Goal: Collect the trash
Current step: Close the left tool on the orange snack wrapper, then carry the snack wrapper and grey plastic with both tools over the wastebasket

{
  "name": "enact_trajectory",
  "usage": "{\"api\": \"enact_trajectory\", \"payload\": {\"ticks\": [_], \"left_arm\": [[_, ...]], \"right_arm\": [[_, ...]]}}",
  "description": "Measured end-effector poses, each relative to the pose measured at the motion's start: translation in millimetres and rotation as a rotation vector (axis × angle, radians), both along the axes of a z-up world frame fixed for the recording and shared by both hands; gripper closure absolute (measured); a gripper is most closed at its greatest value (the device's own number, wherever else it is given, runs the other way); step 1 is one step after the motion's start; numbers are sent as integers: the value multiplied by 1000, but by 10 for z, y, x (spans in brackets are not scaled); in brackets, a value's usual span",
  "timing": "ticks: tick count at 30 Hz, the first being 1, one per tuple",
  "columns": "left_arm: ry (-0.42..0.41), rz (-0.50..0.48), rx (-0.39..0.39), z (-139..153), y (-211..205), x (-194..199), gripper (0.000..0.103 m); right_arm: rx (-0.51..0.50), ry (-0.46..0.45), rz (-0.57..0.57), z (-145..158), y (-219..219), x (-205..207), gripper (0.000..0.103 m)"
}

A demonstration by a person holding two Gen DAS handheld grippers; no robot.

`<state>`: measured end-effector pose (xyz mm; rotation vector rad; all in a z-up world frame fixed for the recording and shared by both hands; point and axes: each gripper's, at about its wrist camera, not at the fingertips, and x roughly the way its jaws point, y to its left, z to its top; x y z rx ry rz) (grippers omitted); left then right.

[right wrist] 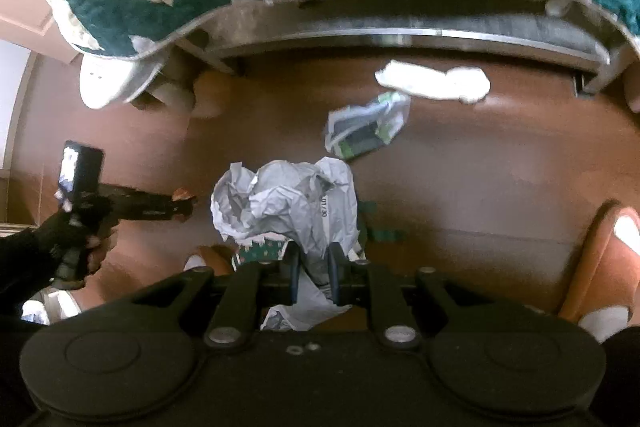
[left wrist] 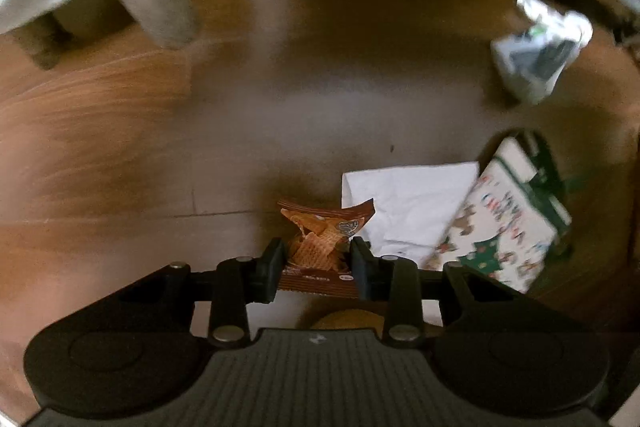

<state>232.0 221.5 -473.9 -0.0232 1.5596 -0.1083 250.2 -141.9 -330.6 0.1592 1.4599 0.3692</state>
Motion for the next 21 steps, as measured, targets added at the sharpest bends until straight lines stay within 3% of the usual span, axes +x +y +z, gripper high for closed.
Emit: {"api": "enact_trajectory", "payload": {"ticks": [5, 10, 17, 21], "left_arm": [[-48, 38, 26, 430, 28, -16, 70], [-172, 72, 11, 1160, 24, 87, 70], [-420, 127, -11, 2445, -133, 226, 70], [-531, 180, -62, 3173, -289, 184, 70]], "right_arm": [[7, -44, 4, 123, -17, -13, 88], [49, -159, 1, 491, 1, 38, 88], [128, -352, 5, 1336, -1, -44, 89], [156, -467, 8, 1953, -62, -117, 89]]}}
